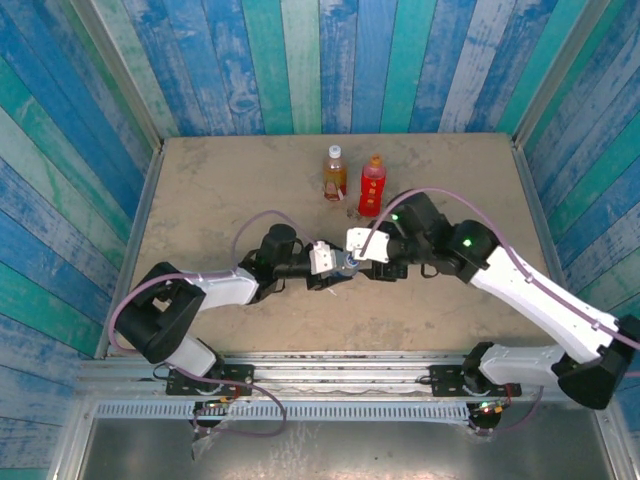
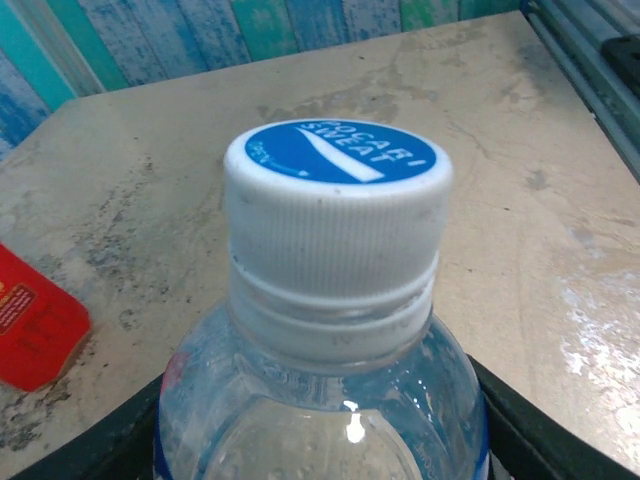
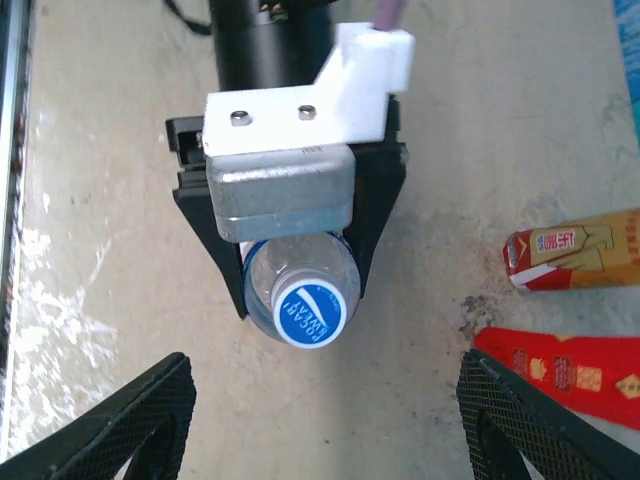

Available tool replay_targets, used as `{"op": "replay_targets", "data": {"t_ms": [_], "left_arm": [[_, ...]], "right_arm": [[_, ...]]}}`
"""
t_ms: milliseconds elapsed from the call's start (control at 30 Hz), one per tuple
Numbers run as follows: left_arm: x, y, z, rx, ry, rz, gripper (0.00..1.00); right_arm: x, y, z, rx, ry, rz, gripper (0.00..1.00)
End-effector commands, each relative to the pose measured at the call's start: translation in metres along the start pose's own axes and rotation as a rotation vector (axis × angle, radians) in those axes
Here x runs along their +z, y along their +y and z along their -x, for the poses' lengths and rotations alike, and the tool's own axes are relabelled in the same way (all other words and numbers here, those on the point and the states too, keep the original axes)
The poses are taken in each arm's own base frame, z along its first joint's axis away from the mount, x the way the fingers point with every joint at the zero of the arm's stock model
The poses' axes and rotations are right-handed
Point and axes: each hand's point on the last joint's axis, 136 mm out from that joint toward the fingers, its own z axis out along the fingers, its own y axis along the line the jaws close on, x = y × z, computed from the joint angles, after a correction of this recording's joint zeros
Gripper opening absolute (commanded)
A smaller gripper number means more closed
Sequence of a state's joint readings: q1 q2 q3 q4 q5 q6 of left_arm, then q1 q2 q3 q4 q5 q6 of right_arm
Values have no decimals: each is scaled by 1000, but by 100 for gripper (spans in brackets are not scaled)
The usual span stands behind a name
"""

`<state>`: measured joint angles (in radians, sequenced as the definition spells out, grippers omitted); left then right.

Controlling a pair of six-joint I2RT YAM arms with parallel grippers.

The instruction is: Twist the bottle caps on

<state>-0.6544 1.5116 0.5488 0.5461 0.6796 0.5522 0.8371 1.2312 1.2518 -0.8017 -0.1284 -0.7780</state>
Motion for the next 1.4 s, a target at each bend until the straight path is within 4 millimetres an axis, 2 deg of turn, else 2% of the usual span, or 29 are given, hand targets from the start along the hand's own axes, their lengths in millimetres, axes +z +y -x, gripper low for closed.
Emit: {"op": "replay_targets", "data": {"t_ms": [0,333,533,600,667,700,1000,1100,1133,1200,1233,1300,1367], "left_arm": [[-3,-8,13,51,-26,-57,59],[-4,-12,18,56,-41,-81,60],[-5,-13,22,58,-64,-86,60],[-5,-14,23,56,-68,-91,60],[-5,-14,23,55,-67,-90,60],[-5,-14,23,56,-68,-89,60],[-6,-7,27,41,-77,-53,60],[-9,4,30,40,-82,24,60],[-11,8,30,44,-80,52,60],[-13,13,28,52,-72,95,61],[-14,16,27,55,-65,114,61],[-14,17,24,58,-58,128,61],[-14,18,24,58,-62,130,61]], "right_arm": [[2,6,-16,-164,157,47,70],[40,20,-15,-217,229,163,59],[55,28,-24,-210,248,205,51],[57,27,-25,-197,236,209,43],[58,26,-25,-188,231,207,28],[58,25,-25,-186,230,207,26],[61,33,-25,-115,204,229,24],[68,29,-25,40,208,181,23],[73,24,-25,137,209,141,19],[79,16,-26,323,215,70,19],[82,9,-29,463,219,12,18],[86,9,-28,700,215,-27,17],[88,9,-32,1010,226,-73,16]]}}
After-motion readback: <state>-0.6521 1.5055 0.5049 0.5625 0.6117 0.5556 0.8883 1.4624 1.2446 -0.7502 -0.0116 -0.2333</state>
